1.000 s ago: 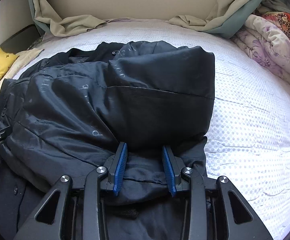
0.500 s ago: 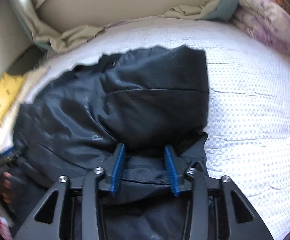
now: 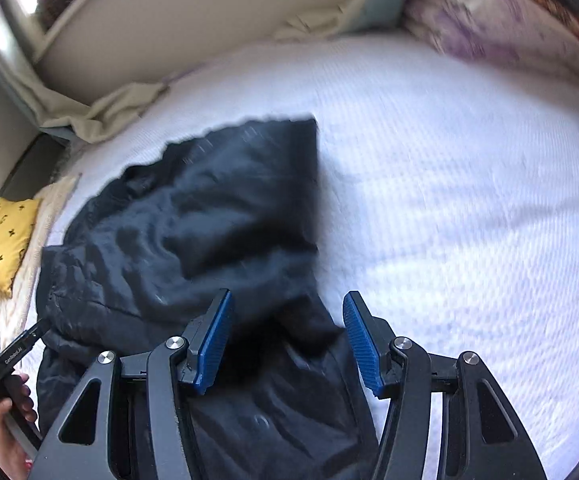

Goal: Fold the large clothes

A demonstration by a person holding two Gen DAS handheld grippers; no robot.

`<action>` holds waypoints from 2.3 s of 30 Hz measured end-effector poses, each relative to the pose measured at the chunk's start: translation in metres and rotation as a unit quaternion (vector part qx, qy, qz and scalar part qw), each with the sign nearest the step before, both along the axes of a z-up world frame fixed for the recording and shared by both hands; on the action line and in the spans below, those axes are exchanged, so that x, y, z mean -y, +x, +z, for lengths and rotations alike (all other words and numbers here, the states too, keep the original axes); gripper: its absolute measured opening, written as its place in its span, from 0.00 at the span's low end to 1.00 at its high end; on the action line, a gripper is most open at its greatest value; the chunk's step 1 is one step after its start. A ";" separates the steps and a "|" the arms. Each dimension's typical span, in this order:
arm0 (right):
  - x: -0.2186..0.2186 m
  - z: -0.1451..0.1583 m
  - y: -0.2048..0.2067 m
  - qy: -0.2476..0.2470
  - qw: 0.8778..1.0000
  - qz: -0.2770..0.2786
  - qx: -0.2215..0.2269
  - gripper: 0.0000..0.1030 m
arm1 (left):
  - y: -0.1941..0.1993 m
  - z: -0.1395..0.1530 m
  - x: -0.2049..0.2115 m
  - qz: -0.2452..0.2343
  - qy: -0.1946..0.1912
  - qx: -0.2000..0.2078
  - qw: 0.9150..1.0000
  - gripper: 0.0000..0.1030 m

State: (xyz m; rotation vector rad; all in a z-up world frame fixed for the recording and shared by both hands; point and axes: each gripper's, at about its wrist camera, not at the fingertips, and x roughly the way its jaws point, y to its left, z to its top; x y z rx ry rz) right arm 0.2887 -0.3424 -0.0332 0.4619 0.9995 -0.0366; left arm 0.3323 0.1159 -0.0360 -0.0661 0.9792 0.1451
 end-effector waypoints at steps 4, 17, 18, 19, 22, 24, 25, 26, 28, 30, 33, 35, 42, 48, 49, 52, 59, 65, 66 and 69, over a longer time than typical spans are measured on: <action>-0.001 -0.014 -0.011 0.022 0.999 -0.006 -0.040 0.53 | -0.010 0.002 -0.007 0.003 0.001 0.002 1.000 1.00; 0.001 -0.026 -0.037 0.060 0.994 0.045 -0.077 0.63 | -0.041 0.011 -0.048 -0.033 -0.099 -0.023 0.994 1.00; 0.003 -0.028 -0.038 0.072 0.993 0.047 -0.080 0.63 | -0.044 0.012 -0.057 -0.031 -0.131 -0.029 0.991 1.00; 0.010 -0.030 -0.041 0.095 0.991 0.048 -0.086 0.64 | -0.047 0.012 -0.063 -0.029 -0.155 -0.033 0.987 1.00; 0.022 -0.038 -0.052 0.150 0.982 0.047 -0.104 0.64 | -0.057 0.007 -0.083 -0.024 -0.241 -0.063 0.968 0.99; 0.031 -0.047 -0.061 0.196 0.972 0.041 -0.125 0.64 | -0.069 0.003 -0.094 -0.018 -0.262 -0.069 0.963 0.99; 0.034 -0.050 -0.065 0.214 0.967 0.041 -0.130 0.64 | -0.073 0.001 -0.095 -0.011 -0.257 -0.074 0.964 0.98; 0.037 -0.053 -0.071 0.233 0.963 0.042 -0.132 0.64 | -0.077 -0.003 -0.097 -0.007 -0.250 -0.083 0.965 0.97; 0.037 -0.055 -0.078 0.242 0.960 0.045 -0.133 0.63 | -0.085 -0.009 -0.098 -0.010 -0.246 -0.101 0.964 0.93; 0.034 -0.055 -0.084 0.241 0.959 0.061 -0.138 0.63 | -0.093 -0.017 -0.101 -0.012 -0.264 -0.121 0.957 0.92; 0.026 -0.052 -0.100 0.232 0.958 0.077 -0.150 0.63 | -0.110 -0.029 -0.102 -0.012 -0.294 -0.156 0.943 0.89; 0.024 -0.051 -0.107 0.232 0.956 0.085 -0.158 0.63 | -0.121 -0.038 -0.102 -0.018 -0.310 -0.181 0.933 0.82; 0.026 -0.055 -0.157 0.257 0.947 0.101 -0.166 0.58 | -0.162 -0.052 -0.101 -0.037 -0.356 -0.205 0.911 0.77; 0.011 -0.062 -0.184 0.287 0.937 0.123 -0.157 0.58 | -0.181 -0.057 -0.096 -0.050 -0.365 -0.205 0.907 0.57; 0.007 -0.061 -0.184 0.280 0.938 0.133 -0.154 0.56 | -0.182 -0.059 -0.095 -0.052 -0.365 -0.207 0.906 0.48; 0.000 -0.062 -0.184 0.273 0.938 0.147 -0.157 0.31 | -0.181 -0.064 -0.100 -0.048 -0.385 -0.214 0.897 0.29; -0.019 -0.056 -0.189 0.275 0.932 0.183 -0.147 0.14 | -0.187 -0.060 -0.115 -0.033 -0.415 -0.195 0.888 0.22; -0.014 -0.066 -0.187 0.275 0.935 0.158 -0.161 0.36 | -0.182 -0.068 -0.095 -0.051 -0.398 -0.225 0.888 0.35; -0.016 -0.064 -0.186 0.276 0.934 0.160 -0.160 0.39 | -0.184 -0.069 -0.094 -0.055 -0.397 -0.226 0.888 0.35; -0.030 -0.059 -0.185 0.250 0.938 0.190 -0.148 0.32 | -0.187 -0.066 -0.089 -0.077 -0.388 -0.228 0.890 0.23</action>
